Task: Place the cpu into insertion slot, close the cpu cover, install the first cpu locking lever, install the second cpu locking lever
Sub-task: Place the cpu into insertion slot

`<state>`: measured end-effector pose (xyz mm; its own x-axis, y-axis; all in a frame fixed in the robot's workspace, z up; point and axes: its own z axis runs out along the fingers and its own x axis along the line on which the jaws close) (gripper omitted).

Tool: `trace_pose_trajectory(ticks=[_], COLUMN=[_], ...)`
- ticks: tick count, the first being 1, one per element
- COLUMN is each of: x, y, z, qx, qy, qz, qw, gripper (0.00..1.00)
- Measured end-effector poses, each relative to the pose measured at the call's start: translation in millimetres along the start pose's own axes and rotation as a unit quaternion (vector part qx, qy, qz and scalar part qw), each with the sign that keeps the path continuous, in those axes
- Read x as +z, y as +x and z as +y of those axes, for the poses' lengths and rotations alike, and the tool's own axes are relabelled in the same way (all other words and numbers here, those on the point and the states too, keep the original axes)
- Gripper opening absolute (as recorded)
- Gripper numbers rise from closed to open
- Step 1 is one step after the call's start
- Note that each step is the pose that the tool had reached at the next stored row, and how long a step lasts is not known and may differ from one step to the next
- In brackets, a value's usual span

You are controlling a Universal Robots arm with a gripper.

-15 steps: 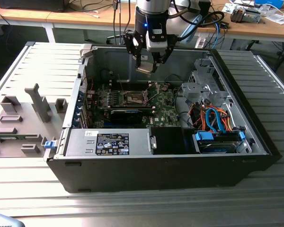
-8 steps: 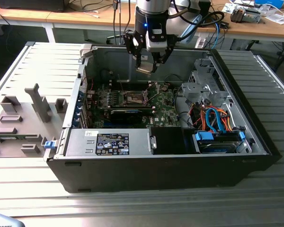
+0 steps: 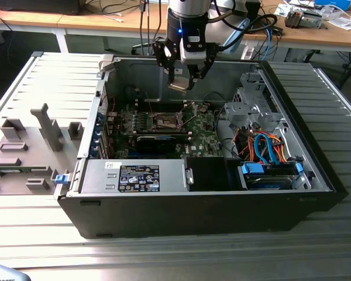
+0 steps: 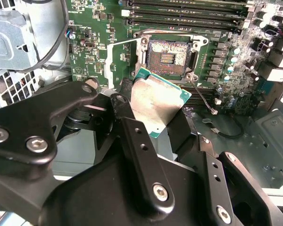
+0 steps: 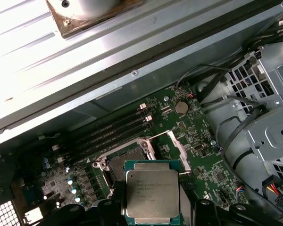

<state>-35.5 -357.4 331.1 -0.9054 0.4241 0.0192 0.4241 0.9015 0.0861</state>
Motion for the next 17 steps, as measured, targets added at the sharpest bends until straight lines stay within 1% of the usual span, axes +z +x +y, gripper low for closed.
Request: trace_pose_trajectory(ticks=[17], x=[0.0], y=[0.0], z=[0.0], qx=[0.007], qy=[-0.0001], qz=[-0.0005], qw=[0.99998], gripper=[0.54])
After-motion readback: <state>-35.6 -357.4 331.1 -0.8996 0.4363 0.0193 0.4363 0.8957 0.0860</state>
